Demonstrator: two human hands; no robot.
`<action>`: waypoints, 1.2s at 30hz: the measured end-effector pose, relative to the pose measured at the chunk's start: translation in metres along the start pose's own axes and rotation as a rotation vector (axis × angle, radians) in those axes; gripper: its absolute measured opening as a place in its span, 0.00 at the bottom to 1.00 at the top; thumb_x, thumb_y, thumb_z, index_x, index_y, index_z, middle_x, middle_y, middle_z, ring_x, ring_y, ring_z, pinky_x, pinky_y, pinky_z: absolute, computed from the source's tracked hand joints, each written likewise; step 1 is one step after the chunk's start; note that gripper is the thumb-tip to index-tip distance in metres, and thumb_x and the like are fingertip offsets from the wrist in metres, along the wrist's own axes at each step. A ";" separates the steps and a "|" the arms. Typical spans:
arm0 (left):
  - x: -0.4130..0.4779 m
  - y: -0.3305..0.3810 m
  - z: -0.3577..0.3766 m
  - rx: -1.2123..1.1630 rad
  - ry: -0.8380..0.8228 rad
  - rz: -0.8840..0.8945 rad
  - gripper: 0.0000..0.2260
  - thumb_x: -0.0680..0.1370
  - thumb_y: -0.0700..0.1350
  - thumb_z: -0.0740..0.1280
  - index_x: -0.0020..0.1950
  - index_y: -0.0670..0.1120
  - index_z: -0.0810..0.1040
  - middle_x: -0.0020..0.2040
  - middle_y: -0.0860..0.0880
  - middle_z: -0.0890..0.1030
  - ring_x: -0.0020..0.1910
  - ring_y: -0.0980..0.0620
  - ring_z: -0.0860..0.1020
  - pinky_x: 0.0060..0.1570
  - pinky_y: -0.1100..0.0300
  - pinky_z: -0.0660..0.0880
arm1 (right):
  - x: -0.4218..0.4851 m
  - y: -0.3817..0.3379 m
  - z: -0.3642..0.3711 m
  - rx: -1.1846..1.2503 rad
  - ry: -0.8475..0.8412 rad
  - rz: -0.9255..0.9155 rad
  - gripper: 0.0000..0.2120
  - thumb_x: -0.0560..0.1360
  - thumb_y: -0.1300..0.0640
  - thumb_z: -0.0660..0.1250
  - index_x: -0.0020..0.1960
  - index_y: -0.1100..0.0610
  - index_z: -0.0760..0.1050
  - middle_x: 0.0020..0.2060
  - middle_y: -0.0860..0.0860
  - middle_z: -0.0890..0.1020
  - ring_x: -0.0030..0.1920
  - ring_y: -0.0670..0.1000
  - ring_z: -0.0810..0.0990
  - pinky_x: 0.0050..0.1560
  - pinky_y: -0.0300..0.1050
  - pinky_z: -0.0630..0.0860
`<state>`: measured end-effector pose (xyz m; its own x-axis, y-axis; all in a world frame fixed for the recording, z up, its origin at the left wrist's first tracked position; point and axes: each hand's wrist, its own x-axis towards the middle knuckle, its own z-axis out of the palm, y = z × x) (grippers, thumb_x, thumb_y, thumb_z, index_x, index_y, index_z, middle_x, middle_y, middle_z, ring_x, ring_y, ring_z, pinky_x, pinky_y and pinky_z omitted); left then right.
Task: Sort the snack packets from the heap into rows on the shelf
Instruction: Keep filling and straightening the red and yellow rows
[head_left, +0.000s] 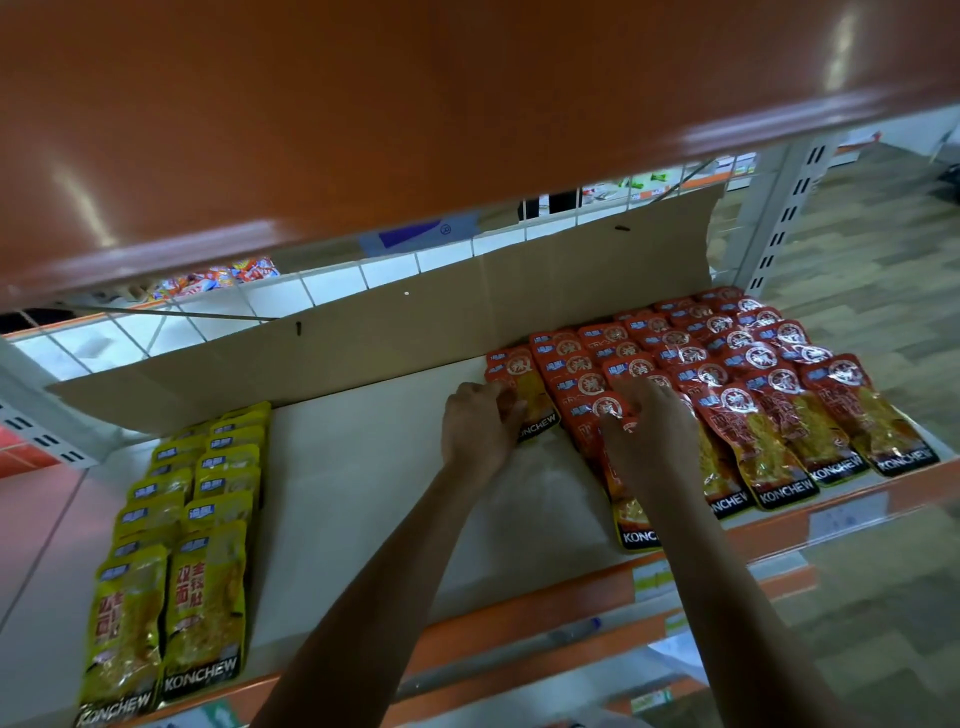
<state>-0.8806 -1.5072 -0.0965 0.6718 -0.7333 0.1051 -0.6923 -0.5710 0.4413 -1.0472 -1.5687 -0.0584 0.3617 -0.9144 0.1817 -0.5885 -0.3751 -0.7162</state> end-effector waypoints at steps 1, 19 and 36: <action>0.000 0.000 0.002 0.024 -0.003 0.016 0.21 0.77 0.61 0.64 0.63 0.49 0.75 0.58 0.44 0.77 0.58 0.45 0.74 0.52 0.57 0.71 | -0.002 0.001 0.000 -0.031 0.012 0.018 0.20 0.73 0.57 0.70 0.64 0.56 0.75 0.58 0.56 0.77 0.59 0.57 0.73 0.56 0.50 0.71; -0.010 -0.004 0.008 -0.054 0.014 0.104 0.27 0.76 0.63 0.63 0.70 0.52 0.70 0.69 0.47 0.73 0.66 0.44 0.69 0.62 0.49 0.68 | -0.035 0.013 0.002 -0.255 -0.092 0.086 0.26 0.68 0.56 0.72 0.63 0.58 0.69 0.57 0.58 0.72 0.59 0.61 0.69 0.56 0.52 0.67; -0.014 -0.004 0.006 -0.124 0.003 0.072 0.28 0.76 0.63 0.64 0.71 0.50 0.68 0.69 0.46 0.71 0.67 0.45 0.66 0.64 0.49 0.68 | -0.043 0.009 0.001 -0.228 -0.018 0.055 0.27 0.67 0.51 0.75 0.62 0.59 0.72 0.57 0.59 0.74 0.59 0.62 0.70 0.56 0.53 0.67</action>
<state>-0.8889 -1.4964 -0.1049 0.6221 -0.7697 0.1430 -0.7013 -0.4666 0.5389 -1.0674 -1.5328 -0.0735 0.3364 -0.9323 0.1327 -0.7550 -0.3513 -0.5538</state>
